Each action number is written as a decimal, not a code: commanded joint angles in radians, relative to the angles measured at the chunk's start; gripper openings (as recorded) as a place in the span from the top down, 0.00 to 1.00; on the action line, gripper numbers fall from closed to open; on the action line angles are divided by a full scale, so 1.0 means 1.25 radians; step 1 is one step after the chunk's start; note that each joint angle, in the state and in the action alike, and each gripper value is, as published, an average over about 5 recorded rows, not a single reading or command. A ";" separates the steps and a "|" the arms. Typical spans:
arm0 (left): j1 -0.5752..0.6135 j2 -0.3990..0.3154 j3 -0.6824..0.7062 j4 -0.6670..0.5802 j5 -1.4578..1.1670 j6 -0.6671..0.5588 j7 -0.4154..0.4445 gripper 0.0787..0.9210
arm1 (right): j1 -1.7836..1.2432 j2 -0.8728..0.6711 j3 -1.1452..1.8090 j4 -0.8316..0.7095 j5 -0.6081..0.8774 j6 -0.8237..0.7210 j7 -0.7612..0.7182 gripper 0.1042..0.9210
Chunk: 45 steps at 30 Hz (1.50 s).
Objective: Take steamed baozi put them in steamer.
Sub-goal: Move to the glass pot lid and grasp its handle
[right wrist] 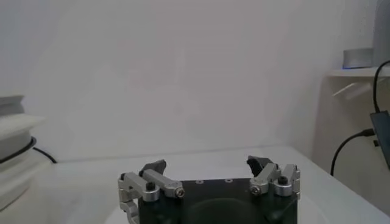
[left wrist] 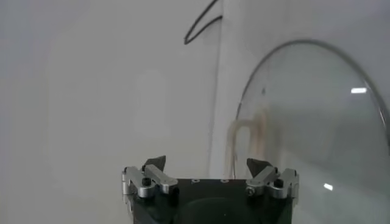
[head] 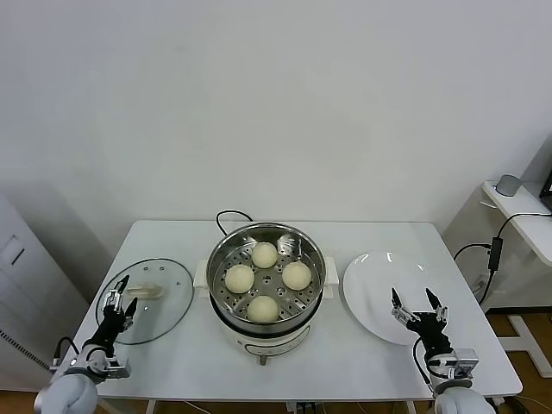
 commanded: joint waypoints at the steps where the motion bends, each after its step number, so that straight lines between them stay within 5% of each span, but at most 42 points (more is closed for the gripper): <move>1: -0.059 -0.024 -0.002 0.078 0.103 -0.026 -0.076 0.12 | -0.003 0.011 0.006 -0.004 -0.014 0.001 -0.003 0.12; 20: -0.131 -0.048 0.004 0.153 0.116 -0.041 -0.099 0.14 | 0.003 0.012 0.006 -0.009 -0.013 -0.007 -0.006 0.12; 45: -0.103 0.009 -0.018 0.048 0.002 -0.085 -0.049 0.95 | 0.019 0.007 0.002 -0.010 -0.005 -0.023 -0.002 0.12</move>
